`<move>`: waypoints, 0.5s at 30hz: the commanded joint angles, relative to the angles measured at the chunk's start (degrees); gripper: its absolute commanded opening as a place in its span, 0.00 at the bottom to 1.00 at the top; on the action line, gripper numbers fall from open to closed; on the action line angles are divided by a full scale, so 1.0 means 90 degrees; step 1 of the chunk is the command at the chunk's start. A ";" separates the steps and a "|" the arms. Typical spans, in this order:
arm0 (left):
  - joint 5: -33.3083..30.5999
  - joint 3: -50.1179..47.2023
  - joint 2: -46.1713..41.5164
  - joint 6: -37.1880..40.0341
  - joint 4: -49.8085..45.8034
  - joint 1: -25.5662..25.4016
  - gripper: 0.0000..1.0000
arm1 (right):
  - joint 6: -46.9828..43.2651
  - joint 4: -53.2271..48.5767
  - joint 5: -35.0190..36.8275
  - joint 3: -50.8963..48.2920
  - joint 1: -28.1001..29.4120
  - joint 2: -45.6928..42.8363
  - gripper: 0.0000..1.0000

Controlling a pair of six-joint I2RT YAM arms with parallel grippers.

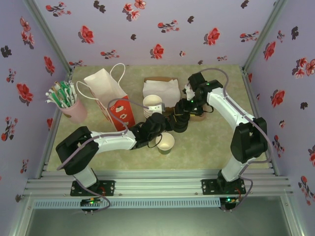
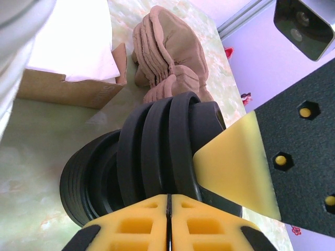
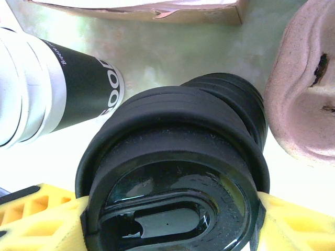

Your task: Pack the takeout coffee

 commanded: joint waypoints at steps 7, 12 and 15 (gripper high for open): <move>0.0128 -0.0406 0.0632 -0.0858 -0.1513 0.0199 0.09 | 0.0074 0.0008 -0.0287 0.0066 -0.0107 -0.0217 0.62; 0.0178 -0.0348 0.0723 -0.0865 -0.1484 0.0199 0.09 | 0.0053 -0.0041 -0.0011 0.0064 -0.0108 -0.0048 0.62; 0.0196 -0.0318 0.0753 -0.0868 -0.1486 0.0199 0.09 | 0.0026 -0.0032 0.0092 0.0040 -0.0105 0.0027 0.62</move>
